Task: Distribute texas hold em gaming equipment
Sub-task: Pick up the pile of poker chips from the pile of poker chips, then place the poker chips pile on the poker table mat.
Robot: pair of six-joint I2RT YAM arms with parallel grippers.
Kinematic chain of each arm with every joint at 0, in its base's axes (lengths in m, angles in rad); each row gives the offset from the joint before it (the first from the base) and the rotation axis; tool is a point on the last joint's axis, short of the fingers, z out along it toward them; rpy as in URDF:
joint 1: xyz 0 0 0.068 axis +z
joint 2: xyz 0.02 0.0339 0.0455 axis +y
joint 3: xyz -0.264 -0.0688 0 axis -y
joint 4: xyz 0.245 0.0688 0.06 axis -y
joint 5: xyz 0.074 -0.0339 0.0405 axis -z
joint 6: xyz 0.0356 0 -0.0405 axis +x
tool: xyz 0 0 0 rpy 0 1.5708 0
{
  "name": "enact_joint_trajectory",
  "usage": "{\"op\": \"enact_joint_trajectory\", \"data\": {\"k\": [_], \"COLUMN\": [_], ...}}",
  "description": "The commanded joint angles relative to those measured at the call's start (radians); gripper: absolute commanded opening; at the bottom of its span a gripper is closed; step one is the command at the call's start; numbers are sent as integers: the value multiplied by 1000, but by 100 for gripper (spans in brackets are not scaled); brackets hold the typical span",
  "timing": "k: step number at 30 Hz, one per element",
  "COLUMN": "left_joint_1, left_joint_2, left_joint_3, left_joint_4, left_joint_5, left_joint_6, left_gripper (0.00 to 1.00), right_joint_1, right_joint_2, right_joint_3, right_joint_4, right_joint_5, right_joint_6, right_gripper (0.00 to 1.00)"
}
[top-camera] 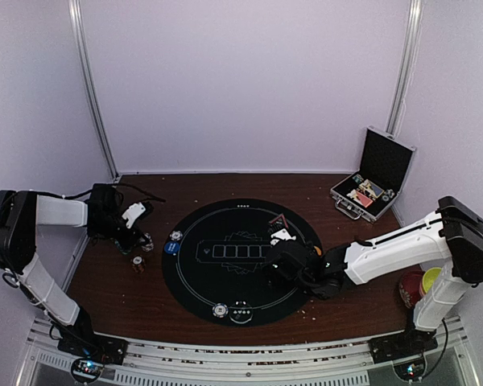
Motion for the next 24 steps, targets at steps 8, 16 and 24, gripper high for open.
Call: {"op": "enact_joint_trajectory", "data": {"k": [8,16,24], "left_joint_1": [-13,-13,-124], "left_joint_2": [-32,-103,-189], "left_joint_3": [-14,-5,22], "left_joint_4": [-15,-19,-74], "left_joint_5": [43,43,37], "left_joint_6": [17,6,28], "left_gripper": [29,26,27], "right_joint_1": [9,9,8], "right_joint_2": [7,14,-18], "right_joint_3": [25,25,12], "right_joint_4": [-10,-8,-12], "right_joint_5": [28,30,65], "right_joint_6": [-2,-1,0], "right_gripper": [100,100,100]}}
